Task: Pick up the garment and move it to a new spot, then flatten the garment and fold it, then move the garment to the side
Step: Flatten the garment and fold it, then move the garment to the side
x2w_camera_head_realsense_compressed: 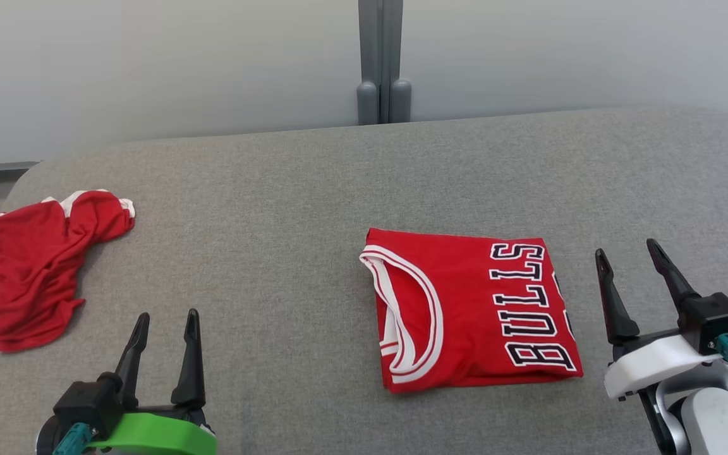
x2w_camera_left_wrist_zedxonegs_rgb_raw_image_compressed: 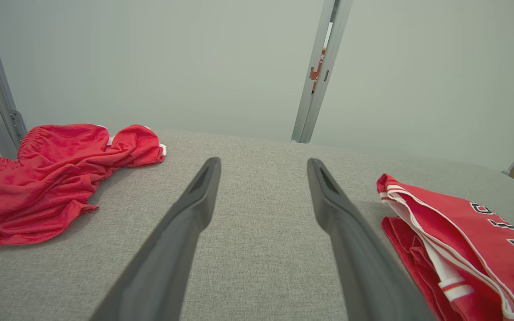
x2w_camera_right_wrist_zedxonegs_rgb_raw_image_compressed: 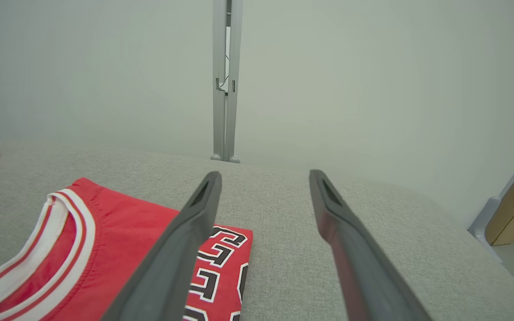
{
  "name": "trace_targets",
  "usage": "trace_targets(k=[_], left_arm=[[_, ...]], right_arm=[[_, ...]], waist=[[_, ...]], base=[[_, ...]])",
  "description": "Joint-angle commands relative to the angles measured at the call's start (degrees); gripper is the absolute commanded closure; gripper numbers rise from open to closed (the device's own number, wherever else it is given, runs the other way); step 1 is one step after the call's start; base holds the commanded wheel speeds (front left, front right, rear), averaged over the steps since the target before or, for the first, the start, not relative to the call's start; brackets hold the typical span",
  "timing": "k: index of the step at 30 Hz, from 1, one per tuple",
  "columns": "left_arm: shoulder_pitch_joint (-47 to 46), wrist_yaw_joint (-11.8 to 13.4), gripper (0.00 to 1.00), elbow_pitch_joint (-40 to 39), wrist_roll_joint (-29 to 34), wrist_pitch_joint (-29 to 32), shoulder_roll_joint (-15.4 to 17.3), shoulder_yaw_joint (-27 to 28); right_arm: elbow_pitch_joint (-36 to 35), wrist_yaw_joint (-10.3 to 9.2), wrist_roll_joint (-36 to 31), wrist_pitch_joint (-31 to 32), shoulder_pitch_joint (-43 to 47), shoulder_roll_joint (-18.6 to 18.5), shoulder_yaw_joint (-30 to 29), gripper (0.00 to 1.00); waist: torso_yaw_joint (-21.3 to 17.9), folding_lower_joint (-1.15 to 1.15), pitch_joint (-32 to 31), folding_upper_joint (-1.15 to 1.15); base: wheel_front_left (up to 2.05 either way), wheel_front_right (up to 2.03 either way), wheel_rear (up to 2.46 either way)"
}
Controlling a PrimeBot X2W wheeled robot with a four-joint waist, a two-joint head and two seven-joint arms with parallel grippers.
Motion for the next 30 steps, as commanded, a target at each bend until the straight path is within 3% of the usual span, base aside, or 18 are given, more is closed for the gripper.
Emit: trace_targets(k=[1, 30], left_arm=[[1.1, -0.1, 0.0, -0.2, 0.3, 0.0, 0.2, 0.2], [2.0, -0.1, 0.0, -0.2, 0.8, 0.0, 0.5, 0.6]], right_arm=[[0.0, -0.06, -0.1, -0.5, 0.9, 0.6, -0.6, 0.0], [1.3, -0.06, 4.0, 2.9, 2.4, 2.9, -0.8, 0.0]], waist=[[-0.4, 0.0, -0.5, 0.0], [-1.1, 0.0, -1.4, 0.0]], base=[[0.0, 0.0, 0.0], [0.0, 0.0, 0.0]])
